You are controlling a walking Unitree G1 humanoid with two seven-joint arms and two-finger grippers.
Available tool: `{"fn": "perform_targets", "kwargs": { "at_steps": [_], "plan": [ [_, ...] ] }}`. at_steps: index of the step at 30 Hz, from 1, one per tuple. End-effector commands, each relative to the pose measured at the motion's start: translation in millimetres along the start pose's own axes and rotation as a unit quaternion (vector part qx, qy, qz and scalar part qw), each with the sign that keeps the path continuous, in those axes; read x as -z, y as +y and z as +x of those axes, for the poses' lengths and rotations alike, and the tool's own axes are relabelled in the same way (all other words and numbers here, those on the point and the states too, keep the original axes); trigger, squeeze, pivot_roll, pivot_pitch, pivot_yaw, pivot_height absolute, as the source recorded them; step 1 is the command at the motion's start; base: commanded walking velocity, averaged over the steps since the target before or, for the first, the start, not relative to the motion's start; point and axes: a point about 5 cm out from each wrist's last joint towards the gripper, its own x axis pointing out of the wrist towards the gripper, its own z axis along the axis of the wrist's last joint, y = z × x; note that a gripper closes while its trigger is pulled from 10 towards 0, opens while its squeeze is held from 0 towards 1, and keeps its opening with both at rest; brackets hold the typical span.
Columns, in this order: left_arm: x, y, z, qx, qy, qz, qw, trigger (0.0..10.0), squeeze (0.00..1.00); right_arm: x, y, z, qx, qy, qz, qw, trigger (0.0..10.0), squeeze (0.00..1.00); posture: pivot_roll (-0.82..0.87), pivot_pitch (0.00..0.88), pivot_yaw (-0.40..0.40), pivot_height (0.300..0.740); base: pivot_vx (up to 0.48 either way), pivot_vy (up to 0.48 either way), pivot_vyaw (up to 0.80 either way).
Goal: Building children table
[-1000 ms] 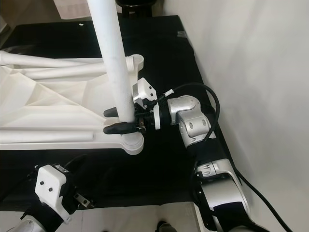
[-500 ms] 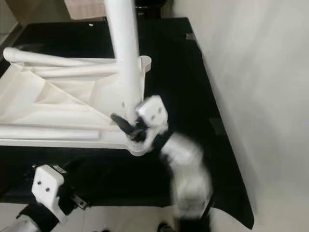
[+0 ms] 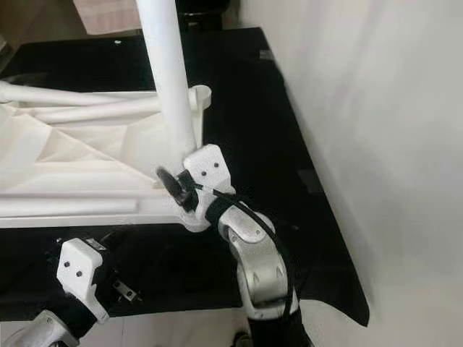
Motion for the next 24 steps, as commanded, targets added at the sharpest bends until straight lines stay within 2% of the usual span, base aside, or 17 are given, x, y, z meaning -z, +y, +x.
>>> {"fn": "perform_targets", "kwargs": {
  "at_steps": [1, 2, 4, 5, 7, 8, 9, 14, 17, 20, 21, 22, 23, 24],
  "plan": [
    [4.4, 0.8, -0.5, -0.005, 0.008, -0.001, 1.0, 10.0, 0.0, -16.4, 13.1, 2.3, -0.142, -0.042, -0.044, 0.988, 10.0, 1.0, 0.0, 0.26, -0.018, 0.74, 0.0, 0.0, 0.0],
    [4.4, 0.8, -0.5, -0.005, 0.008, -0.001, 1.0, 10.0, 0.0, -16.4, 13.1, 2.3, -0.142, -0.042, -0.044, 0.988, 10.0, 1.0, 0.0, 0.26, -0.018, 0.74, 0.0, 0.0, 0.0],
    [4.4, 0.6, -0.2, -0.004, 0.008, -0.001, 1.0, 10.0, 0.0, -21.2, 12.7, 0.1, -0.185, -0.054, -0.065, 0.979, 10.0, 1.0, 0.0, 0.26, -0.018, 0.74, 0.0, 0.0, 0.0],
    [4.3, 0.1, -0.1, -0.004, 0.008, -0.002, 1.0, 10.0, 0.0, -21.9, 6.2, 1.1, -0.233, -0.046, -0.091, 0.967, 10.0, 0.33, 0.0, 0.263, -0.015, 0.74, 0.0, 0.0, 0.0],
    [3.8, -1.1, -0.1, -0.003, 0.007, -0.003, 1.0, 10.0, 0.0, -23.1, -3.4, 0.7, -0.283, -0.034, -0.119, 0.951, 10.0, 0.33, 0.0, 0.266, -0.017, 0.74, 0.0, 0.0, 0.0],
    [3.7, -1.4, 0.1, -0.002, 0.007, -0.004, 1.0, 10.0, 0.0, -23.3, -5.8, 0.7, -0.293, -0.032, -0.125, 0.947, 10.0, 0.33, 0.0, 0.266, -0.017, 0.74, 0.0, 0.0, 0.0],
    [3.5, -1.7, 0.2, -0.002, 0.006, -0.004, 1.0, 10.0, 0.0, -24.0, -8.1, 1.7, -0.3, -0.031, -0.128, 0.945, 10.0, 0.0, 0.0, 0.27, -0.019, 0.74, 0.0, 0.0, 0.0],
    [2.4, -3.6, -0.7, -0.001, 0.006, -0.004, 1.0, 10.0, 0.0, -30.8, -21.9, 11.0, -0.326, -0.024, -0.126, 0.937, 10.0, 0.0, 0.02, 0.288, -0.023, 0.74, 0.0, 0.0, 0.0],
    [1.8, -6.0, -3.9, -0.002, 0.008, -0.006, 1.0, 10.0, 0.0, -36.7, -37.1, 26.7, -0.36, -0.01, -0.128, 0.924, 10.0, 0.0, 0.03, 0.3, -0.011, 0.74, 0.0, 0.0, 0.0],
    [1.5, -7.3, -6.2, -0.002, 0.011, -0.007, 1.0, 10.0, 0.0, -36.2, -40.7, 30.6, -0.377, 0.001, -0.132, 0.917, 9.9, 0.0, 0.04, 0.3, -0.009, 0.74, 0.0, 0.0, 0.0],
    [1.5, -7.7, -7.2, -0.001, 0.012, -0.008, 1.0, 10.0, 0.0, -36.2, -41.1, 31.0, -0.387, 0.004, -0.131, 0.913, 7.5, 0.0, 0.04, 0.304, -0.006, 0.74, 0.0, 0.0, 0.0],
    [1.5, -7.7, -7.2, -0.001, 0.012, -0.008, 1.0, 10.0, 0.0, -36.2, -41.1, 31.0, -0.387, 0.004, -0.131, 0.913, 7.5, 0.0, 0.04, 0.304, -0.006, 0.74, 0.0, 0.0, 0.0],
    [1.5, -8.2, -8.0, 0.0, 0.014, -0.008, 1.0, 10.0, 0.0, -36.6, -41.5, 30.7, -0.395, 0.004, -0.128, 0.91, 0.0, 0.0, 0.04, 0.306, -0.003, 0.74, 0.0, 0.0, 0.0],
    [1.5, -8.2, -8.0, 0.0, 0.014, -0.008, 1.0, 10.0, 0.0, -36.6, -41.5, 30.7, -0.395, 0.004, -0.128, 0.91, 0.0, 0.0, 0.04, 0.306, -0.003, 0.74, 0.0, 0.0, 0.0]
  ]
}}
